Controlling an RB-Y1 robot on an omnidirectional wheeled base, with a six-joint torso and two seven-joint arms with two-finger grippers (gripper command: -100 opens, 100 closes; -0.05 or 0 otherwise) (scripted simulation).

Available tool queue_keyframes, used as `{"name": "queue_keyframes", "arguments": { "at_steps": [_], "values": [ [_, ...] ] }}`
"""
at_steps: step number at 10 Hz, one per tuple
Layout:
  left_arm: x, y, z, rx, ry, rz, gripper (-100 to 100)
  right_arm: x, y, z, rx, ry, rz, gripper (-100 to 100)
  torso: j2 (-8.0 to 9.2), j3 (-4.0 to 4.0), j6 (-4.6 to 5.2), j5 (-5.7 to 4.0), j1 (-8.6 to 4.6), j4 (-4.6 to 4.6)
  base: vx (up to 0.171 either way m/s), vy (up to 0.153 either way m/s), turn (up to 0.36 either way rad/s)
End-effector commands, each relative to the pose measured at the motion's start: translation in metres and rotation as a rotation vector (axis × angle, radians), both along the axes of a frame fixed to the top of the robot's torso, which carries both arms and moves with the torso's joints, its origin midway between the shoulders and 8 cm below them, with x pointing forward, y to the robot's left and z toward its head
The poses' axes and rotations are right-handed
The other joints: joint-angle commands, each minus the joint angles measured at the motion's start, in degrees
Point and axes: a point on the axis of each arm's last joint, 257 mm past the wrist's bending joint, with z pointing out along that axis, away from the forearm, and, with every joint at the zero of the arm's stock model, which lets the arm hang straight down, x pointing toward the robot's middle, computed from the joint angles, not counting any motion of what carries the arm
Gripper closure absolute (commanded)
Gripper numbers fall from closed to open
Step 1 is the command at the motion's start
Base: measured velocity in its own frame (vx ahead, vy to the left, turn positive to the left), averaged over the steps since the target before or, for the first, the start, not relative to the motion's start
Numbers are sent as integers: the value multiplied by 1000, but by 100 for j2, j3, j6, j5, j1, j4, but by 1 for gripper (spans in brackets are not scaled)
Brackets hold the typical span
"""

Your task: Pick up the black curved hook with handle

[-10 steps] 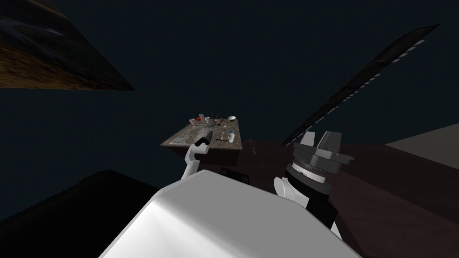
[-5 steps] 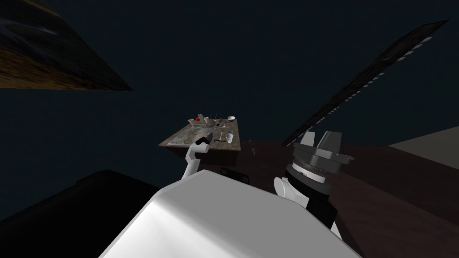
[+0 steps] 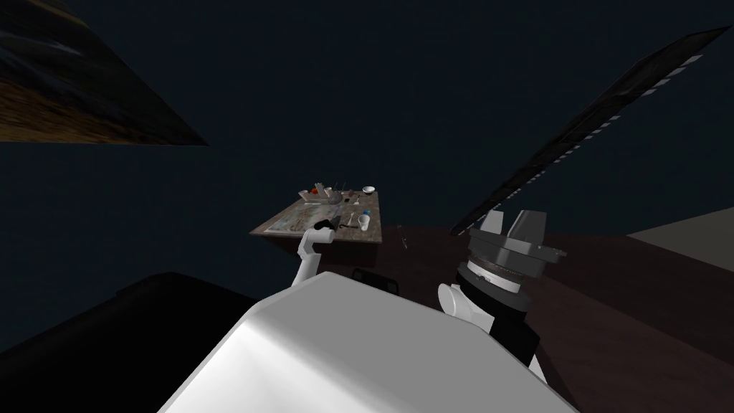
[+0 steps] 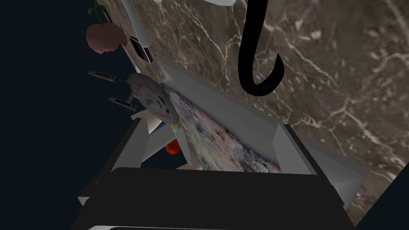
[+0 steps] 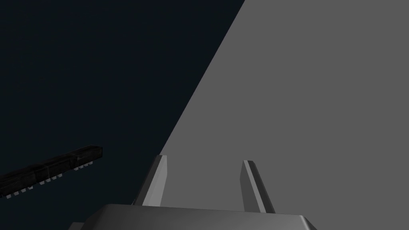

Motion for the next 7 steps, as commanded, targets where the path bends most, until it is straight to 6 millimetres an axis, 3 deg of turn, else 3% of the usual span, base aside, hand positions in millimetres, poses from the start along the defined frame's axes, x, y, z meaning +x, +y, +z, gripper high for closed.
{"name": "queue_keyframes", "arguments": {
  "at_steps": [1, 7],
  "values": [
    [-4, 0, -8, -12, 41, 6, -100, 0, 0, 0, 0, 0, 0, 0, 0, 0, 0, 0, 0, 0, 21, -31, 11],
    [-19, -4, -33, -61, 168, 21, -100, 0, 0, 0, 0, 0, 0, 0, 0, 0, 0, 0, 1, 0, 37, -50, 14]
  ]
}}
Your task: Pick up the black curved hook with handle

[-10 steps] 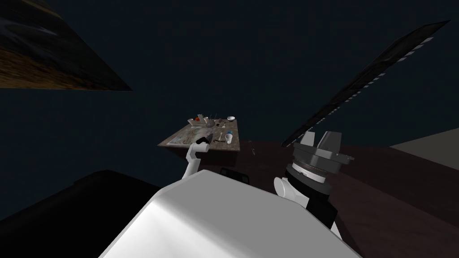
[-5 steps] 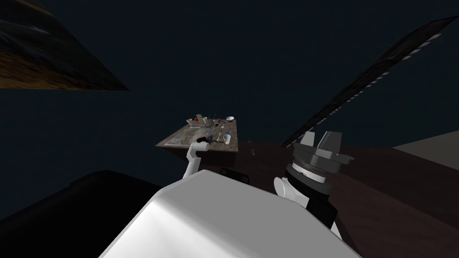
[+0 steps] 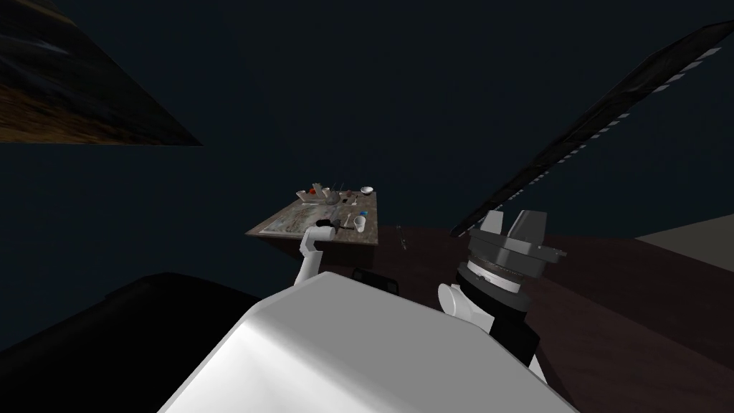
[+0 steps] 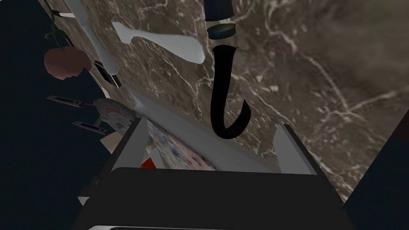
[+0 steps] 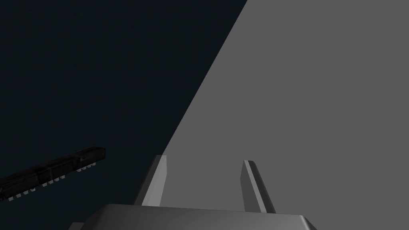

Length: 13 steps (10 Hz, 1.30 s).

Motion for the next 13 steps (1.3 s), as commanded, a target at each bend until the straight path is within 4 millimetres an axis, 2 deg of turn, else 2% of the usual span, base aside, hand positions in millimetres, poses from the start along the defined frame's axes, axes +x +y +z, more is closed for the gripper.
{"name": "queue_keyframes", "arguments": {
  "at_steps": [1, 2, 3, 5, 6, 8, 9, 10, 12, 13],
  "values": [
    [0, 0, 0, 0, 0, 0, -100, 0, 0, 0, 0, 0, 0, 0, 0, 0, 0, 0, 0, 0, 9, -13, 2],
    [-1, 0, -1, -1, 4, 0, 0, 0, 0, 0, 0, 0, 0, 0, 4, 2, 0, 1, 6, 1, 0, 0, 0],
    [6, 10, -4, 1, 5, 27, -100, 0, 0, 0, 0, 0, 0, 0, 8, 4, 0, 2, 10, 2, -47, 8, -186],
    [20, 30, 0, 10, -13, 78, -100, 0, 0, 0, 0, 0, 0, 0, 48, 26, 3, 5, 24, 10, -144, 46, -277],
    [18, 30, -8, 5, 7, 80, -100, 0, 0, 0, 0, 0, 0, 0, 62, 36, 3, 6, 32, 14, -99, 44, -85],
    [32, 49, -3, 11, -14, 130, -100, 0, 0, 0, 0, 0, 0, 0, 45, 26, 2, 6, 25, 10, -96, 21, -211],
    [29, 49, -12, 6, 7, 132, -100, 0, 0, 0, 0, 0, 0, 0, 48, 28, 2, 5, 24, 11, -82, 15, -93],
    [35, 59, -12, 6, 5, 158, -100, 0, 0, 0, 0, 0, 0, 0, 42, 25, -2, 5, 23, 10, -85, 22, -150],
    [48, 77, -6, 8, -15, 208, -100, 0, 0, 0, 0, 0, 0, 0, 53, 31, 1, 7, 32, 12, -143, 31, -287],
    [45, 77, -15, 4, 5, 210, -100, 0, 0, 0, 0, 0, 0, 0, 62, 36, 2, 5, 24, 14, -97, 2, -80]
  ]
}}
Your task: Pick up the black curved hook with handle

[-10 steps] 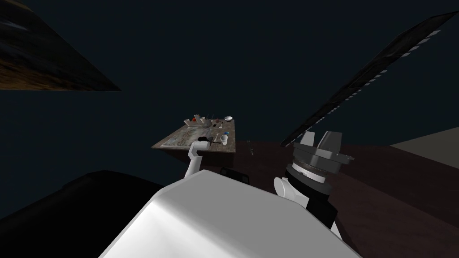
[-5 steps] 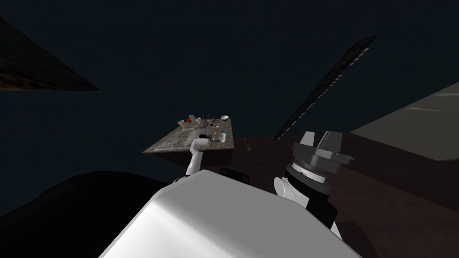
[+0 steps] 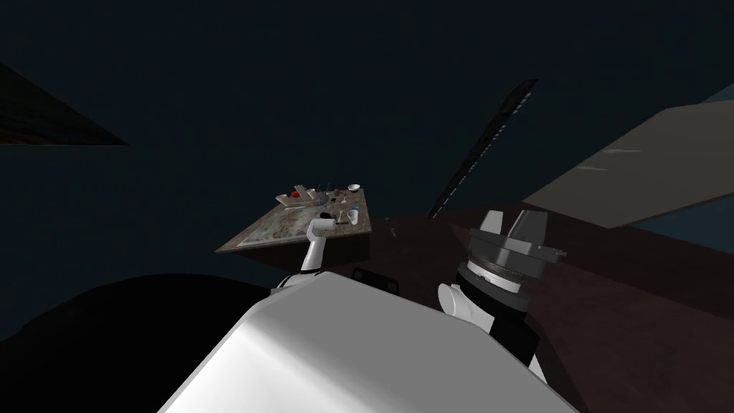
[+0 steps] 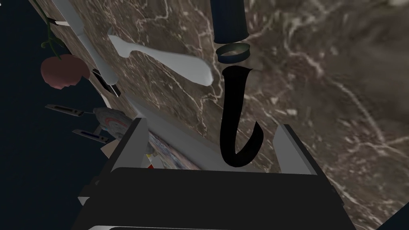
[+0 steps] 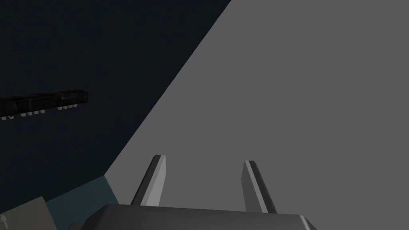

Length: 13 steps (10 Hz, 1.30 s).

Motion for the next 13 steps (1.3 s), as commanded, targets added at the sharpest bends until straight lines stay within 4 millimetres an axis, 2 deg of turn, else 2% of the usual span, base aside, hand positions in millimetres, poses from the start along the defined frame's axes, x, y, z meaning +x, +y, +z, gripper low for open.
{"name": "queue_keyframes", "arguments": {
  "at_steps": [1, 2, 3, 5, 6, 10, 11, 12, 13],
  "values": [
    [7, 12, 1, -1, -6, 30, -100, 0, 0, 0, 0, 0, 0, 0, 0, 0, 0, 0, 0, 0, -78, -2, -139],
    [5, 12, -4, -5, 6, 31, -100, 0, 0, 0, 0, 0, 0, 0, -8, -5, 4, -1, -2, -2, -54, 8, -79],
    [11, 20, 0, -4, -5, 55, -100, 0, 0, 0, 0, 0, 0, 0, -18, -10, 1, 0, 1, -4, -71, 4, -172],
    [10, 19, -2, -6, 2, 52, -100, 0, 0, 0, 0, 0, 0, 0, -20, -12, 0, 0, 3, -5, -37, 7, -50],
    [10, 19, -3, -6, 1, 53, 100, 0, 0, 0, 0, 0, 0, 0, -31, -18, 0, 0, 2, -7, 0, 0, 0],
    [9, 19, -4, -7, 5, 53, 100, 0, 0, 0, 0, 0, 0, 0, -46, -25, 3, -3, 0, -6, -2, 0, 3],
    [9, 19, -4, -7, 5, 53, 0, 0, 0, 0, 0, 0, 0, 0, -46, -25, 3, -3, 0, -6, 0, 0, 0],
    [5, 12, -4, -5, 6, 31, 100, 0, 0, 0, 0, 0, 0, 0, -47, -25, 3, -3, 0, -6, 59, -7, 187],
    [-2, 3, -11, -8, 23, 7, 100, 0, 0, 0, 0, 0, 0, 0, -60, -32, -6, -4, -2, -8, 129, -13, 274]
  ]
}}
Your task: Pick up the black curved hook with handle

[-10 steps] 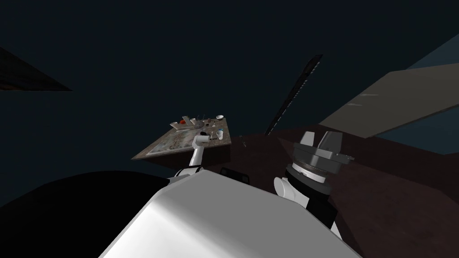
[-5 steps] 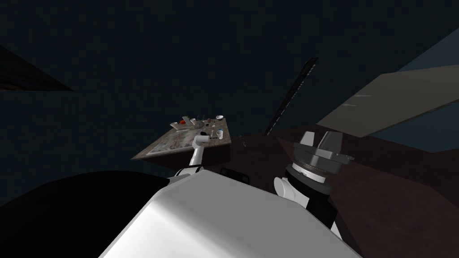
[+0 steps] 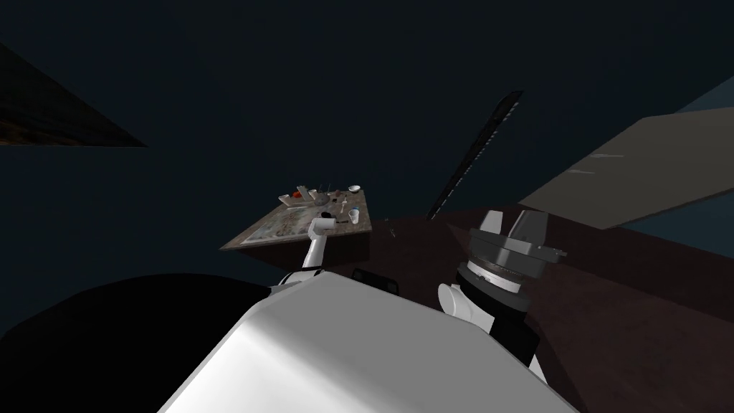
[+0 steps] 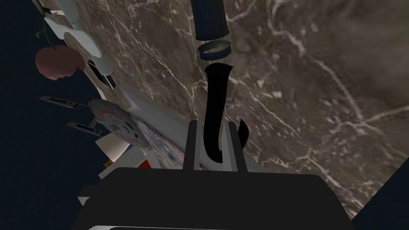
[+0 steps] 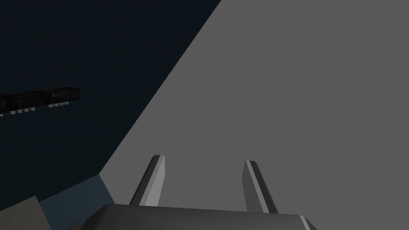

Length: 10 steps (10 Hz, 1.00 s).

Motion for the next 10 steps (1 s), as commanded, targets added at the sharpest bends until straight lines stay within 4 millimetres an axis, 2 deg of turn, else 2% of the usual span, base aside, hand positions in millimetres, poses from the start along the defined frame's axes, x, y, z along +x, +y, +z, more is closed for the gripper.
{"name": "queue_keyframes", "arguments": {
  "at_steps": [1, 2, 5, 7, 8, 9, 10],
  "values": [
    [-5, -3, 4, 4, -6, -16, 100, 0, 0, 0, 0, 0, 0, 0, 0, 0, 0, 0, 0, 0, 110, -14, 126],
    [-12, -12, 0, 1, 7, -40, 100, 0, 0, 0, 0, 0, 0, 0, -3, -2, 7, -1, 0, 1, 96, 0, 165],
    [-15, -21, 7, 6, -4, -67, 100, 0, 0, 0, 0, 0, 0, 0, 7, 4, 2, 0, 1, 1, 70, -12, 117],
    [-29, -40, 3, 0, 11, -118, 100, 0, 0, 0, 0, 0, 0, 0, 11, 6, 6, -1, -3, 3, 100, -18, 215],
    [-27, -40, 10, 5, -4, -120, 100, 0, 0, 0, 0, 0, 0, 0, -3, -2, 1, -2, -2, -1, 94, -29, 110],
    [-34, -50, 7, 0, 6, -145, 100, 0, 0, 0, 0, 0, 0, 0, -1, -1, 12, -2, -5, 1, 87, -23, 144],
    [-32, -50, 11, 4, -4, -146, 100, 0, 0, 0, 0, 0, 0, 0, 0, -1, 10, -2, -6, 1, 65, -17, 78]
  ]
}}
